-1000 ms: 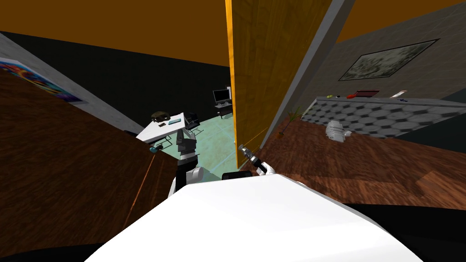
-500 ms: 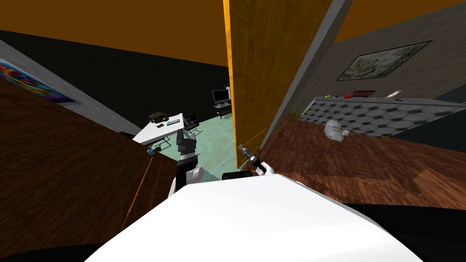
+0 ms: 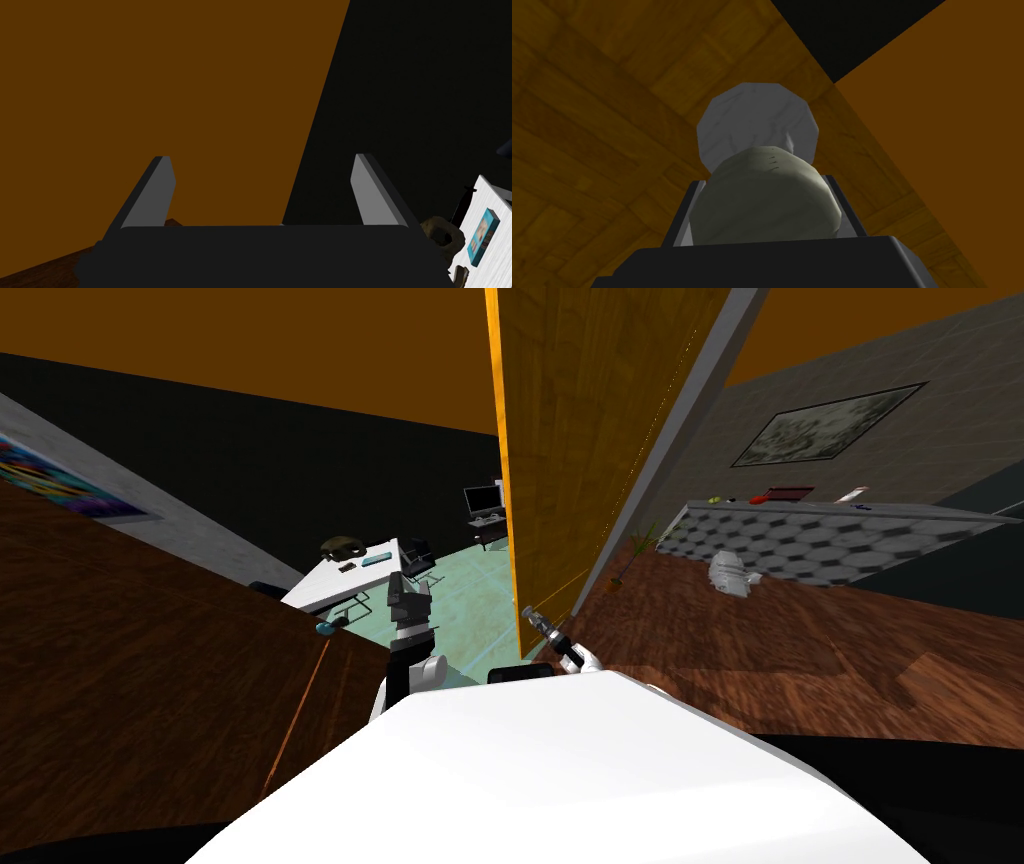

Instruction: Push the door open

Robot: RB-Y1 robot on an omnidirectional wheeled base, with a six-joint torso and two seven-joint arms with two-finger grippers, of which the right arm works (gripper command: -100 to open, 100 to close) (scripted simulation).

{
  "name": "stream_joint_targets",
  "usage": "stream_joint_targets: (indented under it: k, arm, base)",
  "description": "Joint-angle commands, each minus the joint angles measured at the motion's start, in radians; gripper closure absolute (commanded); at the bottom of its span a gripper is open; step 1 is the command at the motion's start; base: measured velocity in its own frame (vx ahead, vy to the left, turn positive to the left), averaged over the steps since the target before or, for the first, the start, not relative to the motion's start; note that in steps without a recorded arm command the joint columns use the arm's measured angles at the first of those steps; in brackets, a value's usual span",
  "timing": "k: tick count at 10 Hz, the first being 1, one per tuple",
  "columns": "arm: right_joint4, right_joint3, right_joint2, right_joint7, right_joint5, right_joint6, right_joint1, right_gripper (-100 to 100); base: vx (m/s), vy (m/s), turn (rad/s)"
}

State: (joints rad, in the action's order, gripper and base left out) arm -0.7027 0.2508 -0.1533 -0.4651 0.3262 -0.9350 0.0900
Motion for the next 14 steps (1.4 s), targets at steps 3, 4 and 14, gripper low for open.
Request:
stream_joint_targets:
  k: [3,4,14]
  arm:
    - [0.013,0.008,0.001,0.095,-0.032,0.001,0.016,100]
    - [0.016,0.015,0.003,0.12,-0.046,0.003,0.02,100]
    - [0.039,0.059,0.017,0.366,-0.133,0.015,0.042,100]
  base:
    - [0.034,0.015,-0.027]
    - [0.045,0.033,-0.052]
    - [0.035,0.028,-0.037]
